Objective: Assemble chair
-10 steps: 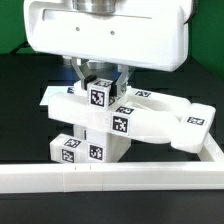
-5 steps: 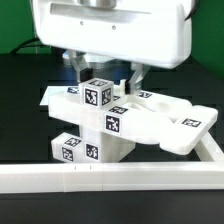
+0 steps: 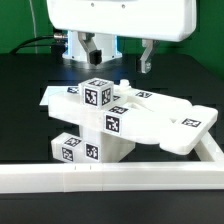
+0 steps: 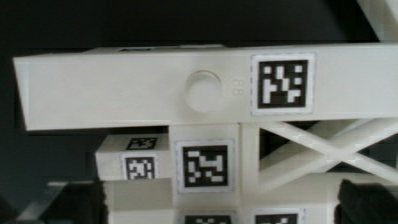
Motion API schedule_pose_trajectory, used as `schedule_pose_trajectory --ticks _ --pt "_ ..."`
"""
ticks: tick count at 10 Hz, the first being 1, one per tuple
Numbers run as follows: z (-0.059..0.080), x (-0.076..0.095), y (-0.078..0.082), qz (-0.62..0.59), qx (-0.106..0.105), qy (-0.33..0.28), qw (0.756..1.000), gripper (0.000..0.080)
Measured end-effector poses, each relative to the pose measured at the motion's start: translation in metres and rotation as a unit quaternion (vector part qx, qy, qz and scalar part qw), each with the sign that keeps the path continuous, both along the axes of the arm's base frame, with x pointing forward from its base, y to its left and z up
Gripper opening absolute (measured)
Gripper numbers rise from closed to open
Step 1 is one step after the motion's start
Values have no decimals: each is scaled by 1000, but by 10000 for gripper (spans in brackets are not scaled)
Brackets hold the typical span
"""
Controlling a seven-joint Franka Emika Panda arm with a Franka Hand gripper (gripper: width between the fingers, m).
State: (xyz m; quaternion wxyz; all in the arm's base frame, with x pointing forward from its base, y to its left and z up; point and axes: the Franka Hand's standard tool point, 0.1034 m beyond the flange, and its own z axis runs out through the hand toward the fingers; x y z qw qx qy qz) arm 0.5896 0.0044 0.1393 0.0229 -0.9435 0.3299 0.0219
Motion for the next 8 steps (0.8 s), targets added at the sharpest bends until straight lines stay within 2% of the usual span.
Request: schedule_pose_trajectory --ticks 3,4,5,7,8 --pt "1 -2 5 1 2 0 1000 648" --pt "10 -14 28 14 13 -5 1000 648" --pt "14 -29 41 25 19 -6 999 648" --pt "6 -52 68 12 20 -18 1000 648" --pt "6 -50 64 17 19 -15 1000 648"
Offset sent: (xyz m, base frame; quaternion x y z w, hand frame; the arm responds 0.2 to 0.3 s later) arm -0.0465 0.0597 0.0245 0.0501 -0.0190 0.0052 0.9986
